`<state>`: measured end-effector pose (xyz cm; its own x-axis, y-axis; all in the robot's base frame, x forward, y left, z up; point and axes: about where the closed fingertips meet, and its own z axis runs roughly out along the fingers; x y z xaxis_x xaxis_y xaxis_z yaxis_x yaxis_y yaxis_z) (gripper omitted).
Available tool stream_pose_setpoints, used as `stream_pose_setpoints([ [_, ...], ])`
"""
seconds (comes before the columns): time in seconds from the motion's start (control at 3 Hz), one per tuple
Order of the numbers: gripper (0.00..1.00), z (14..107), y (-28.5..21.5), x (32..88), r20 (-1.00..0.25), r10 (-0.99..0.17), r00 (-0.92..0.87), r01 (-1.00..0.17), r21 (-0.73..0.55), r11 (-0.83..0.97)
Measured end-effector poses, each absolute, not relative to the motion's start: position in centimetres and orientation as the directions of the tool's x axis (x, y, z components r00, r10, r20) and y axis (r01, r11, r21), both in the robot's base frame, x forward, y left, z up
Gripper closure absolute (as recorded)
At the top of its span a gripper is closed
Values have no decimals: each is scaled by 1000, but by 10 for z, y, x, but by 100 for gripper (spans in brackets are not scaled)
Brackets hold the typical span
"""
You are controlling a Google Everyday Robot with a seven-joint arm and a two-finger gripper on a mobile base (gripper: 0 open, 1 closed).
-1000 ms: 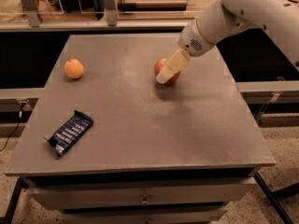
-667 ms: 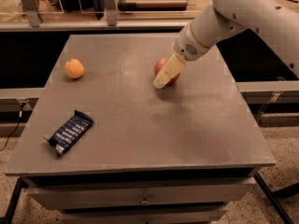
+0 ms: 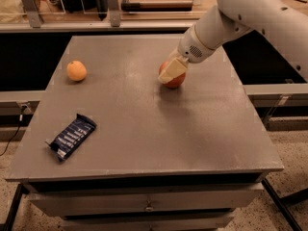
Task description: Move apple near rxbar blueberry
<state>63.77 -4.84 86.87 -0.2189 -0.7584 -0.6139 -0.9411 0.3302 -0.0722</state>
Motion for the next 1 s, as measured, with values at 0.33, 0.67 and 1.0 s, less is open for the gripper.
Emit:
stream_pose_setpoints([
  [0.33,65,867,-47,638,-613,-759,-218,-942,-70,327],
  [0.67,88,874,-34,636,-620,-762,-186,-955,-68,288],
  [1.0,100,885,13,617,-616,-783,-86,-986,-60,155],
])
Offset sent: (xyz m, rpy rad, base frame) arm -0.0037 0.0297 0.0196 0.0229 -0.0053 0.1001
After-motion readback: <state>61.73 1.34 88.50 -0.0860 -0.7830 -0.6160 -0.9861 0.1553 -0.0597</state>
